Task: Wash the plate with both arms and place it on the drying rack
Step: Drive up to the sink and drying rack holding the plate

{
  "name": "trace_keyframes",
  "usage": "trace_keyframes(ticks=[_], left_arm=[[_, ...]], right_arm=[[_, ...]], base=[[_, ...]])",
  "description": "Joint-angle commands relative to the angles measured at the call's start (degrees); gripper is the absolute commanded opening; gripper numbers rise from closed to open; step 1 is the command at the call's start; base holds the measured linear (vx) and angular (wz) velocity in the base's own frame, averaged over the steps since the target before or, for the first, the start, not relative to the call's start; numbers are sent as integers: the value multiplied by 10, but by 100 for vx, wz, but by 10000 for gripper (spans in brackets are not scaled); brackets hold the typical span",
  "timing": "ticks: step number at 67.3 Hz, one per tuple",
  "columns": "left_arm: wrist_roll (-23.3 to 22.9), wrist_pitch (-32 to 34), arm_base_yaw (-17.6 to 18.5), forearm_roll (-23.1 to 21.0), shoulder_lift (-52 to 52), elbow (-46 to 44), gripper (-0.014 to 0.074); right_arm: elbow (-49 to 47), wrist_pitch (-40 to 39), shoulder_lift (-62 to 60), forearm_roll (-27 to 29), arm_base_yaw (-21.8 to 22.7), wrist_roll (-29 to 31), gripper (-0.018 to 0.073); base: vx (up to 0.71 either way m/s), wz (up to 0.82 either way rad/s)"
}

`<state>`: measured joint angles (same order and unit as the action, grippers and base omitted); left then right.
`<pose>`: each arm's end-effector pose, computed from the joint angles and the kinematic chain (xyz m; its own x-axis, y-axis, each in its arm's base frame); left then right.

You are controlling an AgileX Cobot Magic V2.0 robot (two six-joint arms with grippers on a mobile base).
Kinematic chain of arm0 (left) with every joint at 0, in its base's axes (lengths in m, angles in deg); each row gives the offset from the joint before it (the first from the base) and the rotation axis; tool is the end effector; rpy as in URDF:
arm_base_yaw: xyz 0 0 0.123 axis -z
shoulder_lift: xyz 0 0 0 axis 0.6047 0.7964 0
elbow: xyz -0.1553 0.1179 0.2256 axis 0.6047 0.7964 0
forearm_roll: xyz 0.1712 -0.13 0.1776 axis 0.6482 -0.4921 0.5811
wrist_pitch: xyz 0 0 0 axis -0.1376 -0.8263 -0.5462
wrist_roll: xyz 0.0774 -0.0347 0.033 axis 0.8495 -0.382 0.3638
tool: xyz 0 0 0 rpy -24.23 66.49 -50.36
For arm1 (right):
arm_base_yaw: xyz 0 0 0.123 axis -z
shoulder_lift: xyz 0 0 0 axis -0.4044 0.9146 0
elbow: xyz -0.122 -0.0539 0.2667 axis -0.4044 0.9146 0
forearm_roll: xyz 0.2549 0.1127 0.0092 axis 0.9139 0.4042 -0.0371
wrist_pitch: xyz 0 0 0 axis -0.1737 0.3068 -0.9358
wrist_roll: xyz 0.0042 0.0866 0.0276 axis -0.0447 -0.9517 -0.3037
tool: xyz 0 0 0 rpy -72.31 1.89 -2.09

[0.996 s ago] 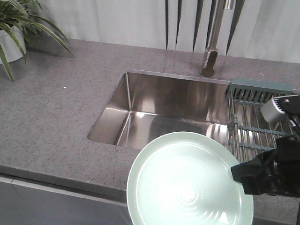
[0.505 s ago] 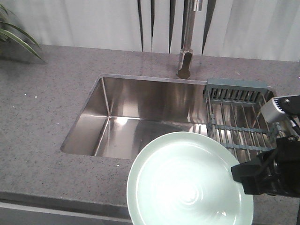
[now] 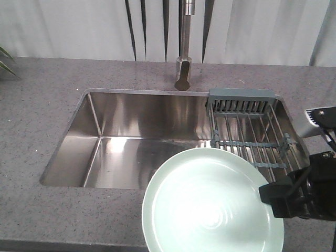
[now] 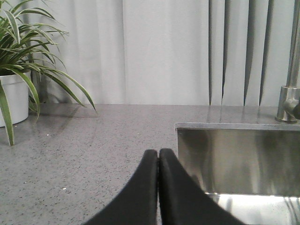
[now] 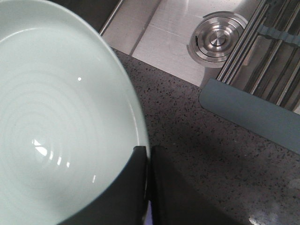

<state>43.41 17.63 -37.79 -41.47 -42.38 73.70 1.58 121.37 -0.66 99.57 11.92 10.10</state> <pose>0.0707 0.0007 0.2038 0.0640 -0.0330 -0.9974 -0.0081 0.9994 -0.0336 0.1779 0.0763 0.3251 -0.7940 -0.1828 -0.5798 -0.4342 0.8379 0.3306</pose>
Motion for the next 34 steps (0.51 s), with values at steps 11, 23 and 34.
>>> trace_keyframes(ticks=[11, 23, 34], left_arm=[[-3, 39, 3, -1, -7, -18, -6], [-3, 39, 3, -1, -7, -18, -6], [-3, 39, 3, -1, -7, -18, -6]], right_arm=[[-15, -22, -7, 21, 1, 6, -4], [-15, -22, -7, 21, 1, 6, -4], [-15, -22, -7, 21, 1, 6, -4]], base=[[2, -9], [3, -6], [4, -6]])
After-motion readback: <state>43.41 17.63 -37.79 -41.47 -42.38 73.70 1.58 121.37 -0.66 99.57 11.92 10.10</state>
